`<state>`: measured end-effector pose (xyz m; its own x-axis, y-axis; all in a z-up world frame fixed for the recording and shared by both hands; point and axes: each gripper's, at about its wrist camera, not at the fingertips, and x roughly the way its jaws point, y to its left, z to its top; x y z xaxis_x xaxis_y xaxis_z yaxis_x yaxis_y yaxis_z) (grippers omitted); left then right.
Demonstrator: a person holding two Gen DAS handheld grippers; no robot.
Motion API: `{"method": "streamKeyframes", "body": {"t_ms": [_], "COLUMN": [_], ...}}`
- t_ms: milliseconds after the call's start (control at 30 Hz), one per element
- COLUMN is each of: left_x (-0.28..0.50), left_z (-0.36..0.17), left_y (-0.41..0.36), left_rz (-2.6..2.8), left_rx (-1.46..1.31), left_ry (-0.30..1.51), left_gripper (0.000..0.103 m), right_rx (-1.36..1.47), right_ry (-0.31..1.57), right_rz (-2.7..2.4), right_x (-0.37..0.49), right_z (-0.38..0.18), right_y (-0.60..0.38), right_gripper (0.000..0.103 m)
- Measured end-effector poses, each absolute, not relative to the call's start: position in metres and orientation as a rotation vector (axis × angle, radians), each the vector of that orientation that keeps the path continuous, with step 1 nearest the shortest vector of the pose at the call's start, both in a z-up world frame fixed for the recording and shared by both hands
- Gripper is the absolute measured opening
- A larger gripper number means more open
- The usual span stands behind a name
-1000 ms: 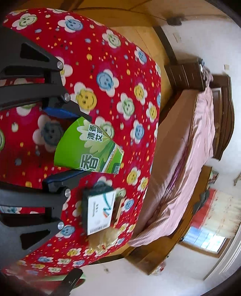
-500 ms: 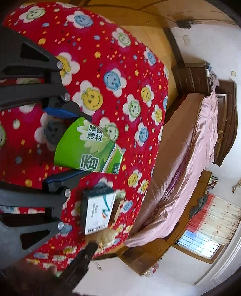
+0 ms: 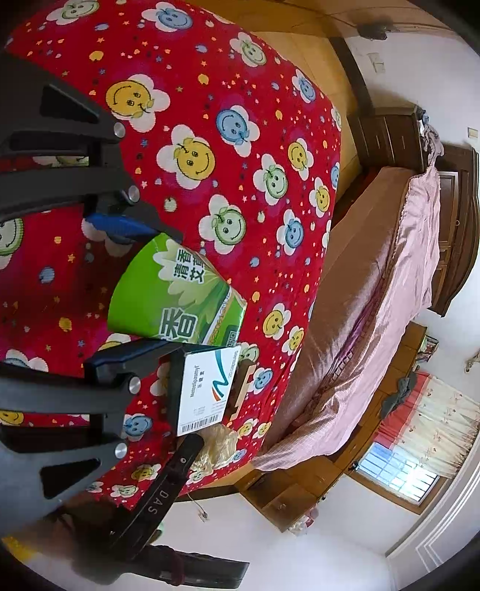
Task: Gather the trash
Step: 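Hold the green packet in the left tool while the right tool grasps the crumpled cream paper, then carry the green packet with the left tool while the right tool carries the crumpled paper to the bin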
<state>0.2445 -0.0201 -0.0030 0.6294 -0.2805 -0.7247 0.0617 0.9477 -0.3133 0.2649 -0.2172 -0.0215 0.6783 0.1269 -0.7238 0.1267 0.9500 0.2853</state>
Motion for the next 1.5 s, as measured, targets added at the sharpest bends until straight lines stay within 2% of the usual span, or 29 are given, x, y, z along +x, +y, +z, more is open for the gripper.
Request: {"method": "streamKeyframes", "body": {"t_ms": [233, 767, 1100, 1500], "left_x": [0.238, 0.2, 0.164, 0.129], "left_z": [0.005, 0.051, 0.074, 0.082], "left_y": [-0.024, -0.068, -0.131, -0.245], "left_rz": [-0.204, -0.314, -0.43, -0.598], "left_rx": [-0.229, -0.18, -0.146, -0.026], "left_ry": [0.836, 0.805, 0.803, 0.827], "left_gripper": [0.049, 0.05, 0.05, 0.05], "right_rx": [0.382, 0.519, 0.585, 0.669], "right_ry": [0.79, 0.631, 0.593, 0.575], "right_rz": [0.026, -0.006, -0.108, -0.246], "right_x": [0.239, 0.12, 0.06, 0.005], "right_z": [-0.006, 0.057, 0.06, 0.039], "right_y": [-0.233, -0.314, -0.37, -0.44], "right_gripper": [0.027, 0.027, 0.027, 0.027]}}
